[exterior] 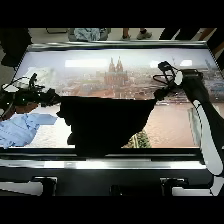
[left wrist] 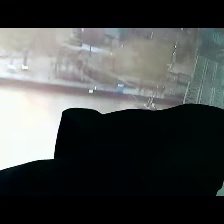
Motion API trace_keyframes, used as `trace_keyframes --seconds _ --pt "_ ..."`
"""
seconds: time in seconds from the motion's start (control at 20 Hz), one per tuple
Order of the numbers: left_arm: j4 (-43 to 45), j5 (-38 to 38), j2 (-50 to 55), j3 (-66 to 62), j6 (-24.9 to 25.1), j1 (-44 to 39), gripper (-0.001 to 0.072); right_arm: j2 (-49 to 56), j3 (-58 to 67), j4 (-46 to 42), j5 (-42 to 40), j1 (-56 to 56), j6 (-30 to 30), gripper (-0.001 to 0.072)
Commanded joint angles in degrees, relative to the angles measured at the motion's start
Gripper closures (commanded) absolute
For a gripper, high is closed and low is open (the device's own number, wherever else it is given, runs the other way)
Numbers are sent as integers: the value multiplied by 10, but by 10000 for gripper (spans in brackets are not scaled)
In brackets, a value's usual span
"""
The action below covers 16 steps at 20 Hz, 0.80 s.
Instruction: Fold the shirts.
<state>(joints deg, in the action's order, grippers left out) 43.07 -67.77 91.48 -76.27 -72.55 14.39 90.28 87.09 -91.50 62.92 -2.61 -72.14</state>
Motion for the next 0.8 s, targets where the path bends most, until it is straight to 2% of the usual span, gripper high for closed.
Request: trace_keyframes --seconds 0.0,0.05,0.15,0.2,0.3,0.35,0.45,0.6,0.75 --pt "-4 -75 9 -47 2 21 -13 -17 48 7 33 3 65 8" --pt "9 -106 8 -67 -4 32 -13 -26 70 14 63 10 92 8" --pt "86 -153 -9 -92 -49 56 -3 -46 96 59 140 52 134 11" --pt "139 -163 -26 -87 -62 63 60 -50 96 98 191 82 143 17" --pt "232 -177 -68 -44 -72 63 60 -50 73 175 296 140 160 37" --pt "240 -176 -97 5 -68 62 60 -51 45 201 326 158 165 37" --pt "228 -148 -159 137 -66 59 59 -70 -43 216 315 163 167 37" --pt "149 -95 -247 339 -6 44 47 -97 -168 236 256 139 171 37" --pt "104 -70 -275 446 17 16 27 -97 -212 238 234 108 175 33"
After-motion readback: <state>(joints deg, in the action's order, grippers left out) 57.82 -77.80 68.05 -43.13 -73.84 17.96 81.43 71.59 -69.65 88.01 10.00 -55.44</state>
